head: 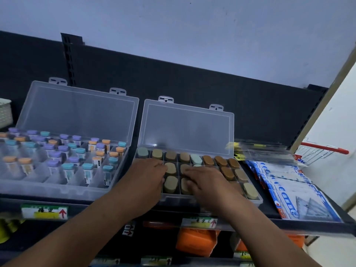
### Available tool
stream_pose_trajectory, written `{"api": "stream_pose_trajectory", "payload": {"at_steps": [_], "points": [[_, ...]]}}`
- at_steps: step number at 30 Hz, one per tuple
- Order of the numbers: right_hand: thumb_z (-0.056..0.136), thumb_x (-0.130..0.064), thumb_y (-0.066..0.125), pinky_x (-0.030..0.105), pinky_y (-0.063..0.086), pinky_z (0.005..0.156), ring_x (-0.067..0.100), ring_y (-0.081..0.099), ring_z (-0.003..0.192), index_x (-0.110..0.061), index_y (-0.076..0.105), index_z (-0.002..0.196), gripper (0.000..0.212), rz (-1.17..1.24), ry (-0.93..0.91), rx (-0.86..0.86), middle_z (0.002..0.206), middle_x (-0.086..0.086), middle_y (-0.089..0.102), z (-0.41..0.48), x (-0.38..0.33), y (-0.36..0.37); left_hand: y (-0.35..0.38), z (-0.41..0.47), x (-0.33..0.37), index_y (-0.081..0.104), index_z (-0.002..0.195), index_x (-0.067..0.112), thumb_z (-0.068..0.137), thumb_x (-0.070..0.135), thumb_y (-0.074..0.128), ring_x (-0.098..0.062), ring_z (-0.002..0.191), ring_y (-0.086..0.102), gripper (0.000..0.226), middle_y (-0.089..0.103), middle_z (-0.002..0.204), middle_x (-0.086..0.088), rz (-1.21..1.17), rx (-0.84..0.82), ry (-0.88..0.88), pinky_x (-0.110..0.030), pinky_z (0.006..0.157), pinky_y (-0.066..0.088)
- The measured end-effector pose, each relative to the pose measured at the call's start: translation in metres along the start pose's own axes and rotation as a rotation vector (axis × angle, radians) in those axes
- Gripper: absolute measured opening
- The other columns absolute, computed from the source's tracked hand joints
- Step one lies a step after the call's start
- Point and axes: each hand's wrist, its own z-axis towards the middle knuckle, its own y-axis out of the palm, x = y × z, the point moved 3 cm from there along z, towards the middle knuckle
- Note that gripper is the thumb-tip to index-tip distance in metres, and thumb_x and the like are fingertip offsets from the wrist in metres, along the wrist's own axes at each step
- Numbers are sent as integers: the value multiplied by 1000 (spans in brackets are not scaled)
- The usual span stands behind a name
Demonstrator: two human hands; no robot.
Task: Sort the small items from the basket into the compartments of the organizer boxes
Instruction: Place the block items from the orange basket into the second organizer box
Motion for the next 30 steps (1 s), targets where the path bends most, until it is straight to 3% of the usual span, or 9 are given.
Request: {"api": "stream_pose_trajectory", "payload": {"at_steps": [5, 8, 11, 15, 18, 22, 25, 27, 30], "points": [[100, -35, 42, 34, 29, 113, 15, 39, 134, -27, 51, 135, 37, -4, 74, 89, 143, -6, 48, -4, 13, -7, 6, 18, 13, 55, 122, 17, 100, 31, 36, -18, 117, 43, 32, 52, 127, 0, 81, -97, 39, -32, 104, 32], [100, -42, 36, 41, 28, 112, 17, 39, 132, -28, 56, 112, 27, -72, 132, 15, 132, -5, 53, -2, 20, -1, 15, 25, 18, 56, 102, 18, 100, 41, 33, -19, 102, 45, 32, 53, 107, 1, 170, -220, 30, -34, 93, 34], [100, -46, 32, 44, 22, 114, 18, 36, 134, -26, 55, 116, 35, -96, 145, -21, 134, -4, 52, 0, 22, 6, 20, 25, 22, 57, 95, 18, 99, 45, 33, -16, 87, 41, 36, 46, 93, 3, 167, -243, 24, -31, 81, 29], [100, -47, 30, 42, 26, 111, 17, 40, 127, -24, 55, 114, 37, -86, 120, 10, 127, -4, 52, -1, 22, 7, 19, 23, 21, 51, 89, 22, 98, 43, 38, -14, 83, 44, 26, 46, 88, 6, 51, -202, 17, -30, 75, 32], [100, -45, 33, 39, 25, 113, 16, 36, 133, -24, 52, 127, 39, -48, 75, 84, 140, -4, 46, -6, 22, 4, 12, 20, 18, 51, 97, 26, 97, 33, 43, -10, 90, 46, 10, 50, 96, 11, -74, -117, 24, -25, 77, 32], [101, -36, 39, 26, 24, 110, 9, 38, 131, -25, 51, 136, 38, 22, -99, 198, 142, -8, 48, -15, 13, -3, 5, 11, 9, 56, 120, 20, 88, 8, 54, -8, 101, 47, 35, 55, 118, 7, -45, -103, 11, -19, 83, 36], [99, -23, 45, 26, 31, 104, 11, 47, 122, -24, 61, 125, 31, 37, -202, 182, 130, -7, 59, -22, 5, -1, 7, 3, 7, 60, 123, 20, 82, -2, 53, -12, 114, 50, 47, 57, 126, 5, -9, -177, 20, -29, 98, 42], [95, -13, 47, 31, 39, 101, 18, 52, 116, -20, 65, 120, 31, 19, -237, 150, 124, -1, 63, -25, 1, 4, 12, -2, 7, 62, 120, 20, 80, -2, 51, -15, 116, 51, 47, 58, 125, 3, 33, -242, 47, -33, 98, 43], [92, -6, 48, 29, 35, 105, 19, 51, 122, -15, 61, 128, 39, 20, -256, 139, 134, 2, 59, -29, 1, 5, 16, -6, 11, 62, 119, 18, 79, 1, 50, -17, 117, 51, 45, 57, 125, 2, 68, -273, 66, -33, 99, 41]]}}
